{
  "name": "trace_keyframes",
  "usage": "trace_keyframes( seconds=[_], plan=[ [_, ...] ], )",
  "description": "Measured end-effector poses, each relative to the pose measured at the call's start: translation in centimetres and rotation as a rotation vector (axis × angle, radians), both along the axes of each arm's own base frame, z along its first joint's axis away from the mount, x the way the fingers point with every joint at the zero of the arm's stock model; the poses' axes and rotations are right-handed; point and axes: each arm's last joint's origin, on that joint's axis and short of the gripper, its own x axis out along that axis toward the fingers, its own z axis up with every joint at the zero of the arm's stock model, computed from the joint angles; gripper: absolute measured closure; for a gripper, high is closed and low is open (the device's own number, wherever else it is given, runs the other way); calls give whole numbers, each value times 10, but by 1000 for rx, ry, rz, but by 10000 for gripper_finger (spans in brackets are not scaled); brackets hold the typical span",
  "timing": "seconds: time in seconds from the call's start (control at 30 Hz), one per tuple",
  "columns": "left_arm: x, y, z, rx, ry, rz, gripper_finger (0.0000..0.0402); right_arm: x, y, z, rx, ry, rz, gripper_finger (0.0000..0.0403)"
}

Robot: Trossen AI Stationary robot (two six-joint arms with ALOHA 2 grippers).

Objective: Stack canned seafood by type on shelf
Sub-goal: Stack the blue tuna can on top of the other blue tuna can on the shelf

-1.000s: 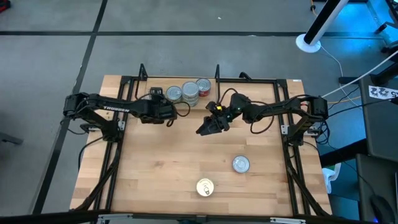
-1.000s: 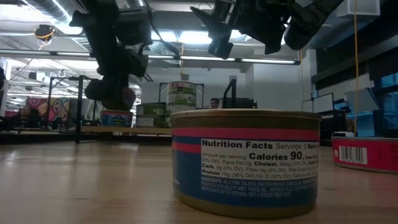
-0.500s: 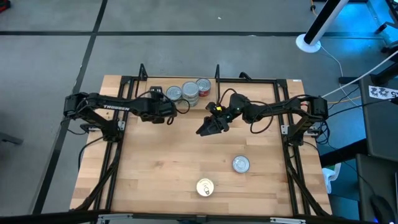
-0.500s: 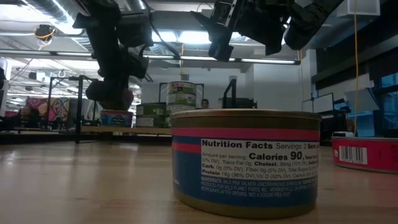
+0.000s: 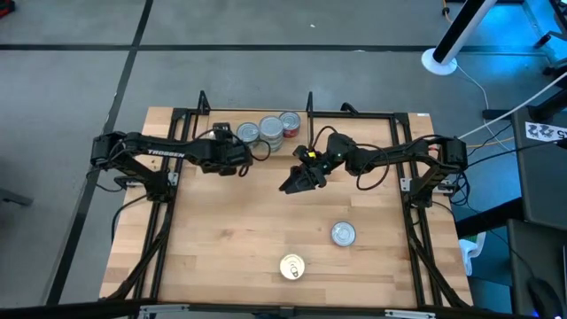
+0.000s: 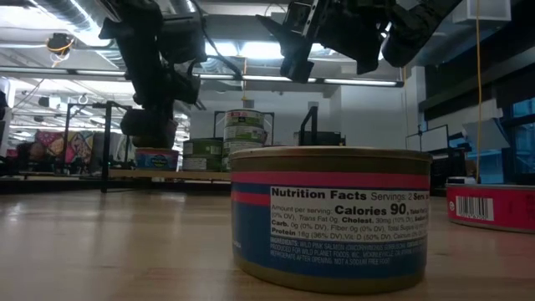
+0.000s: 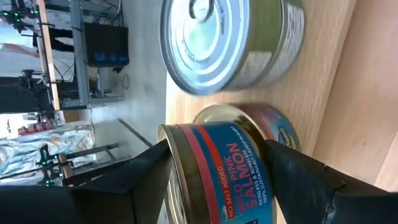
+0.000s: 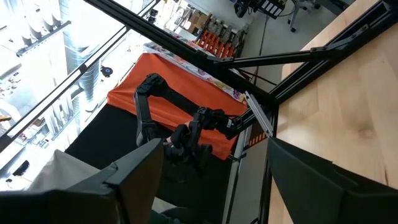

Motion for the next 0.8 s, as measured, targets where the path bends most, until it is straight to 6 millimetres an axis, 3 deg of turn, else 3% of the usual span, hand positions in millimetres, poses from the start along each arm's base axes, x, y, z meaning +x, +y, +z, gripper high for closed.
trace_keyframes(
  seconds=[0.23, 0.8],
  plan=[
    [9, 4, 3, 32, -42, -45, 151, 0, 0, 0, 0, 1, 0, 113],
    [3, 14, 0, -68, -9, -46, 151, 0, 0, -2, 4, 21, 0, 113]
  ],
)
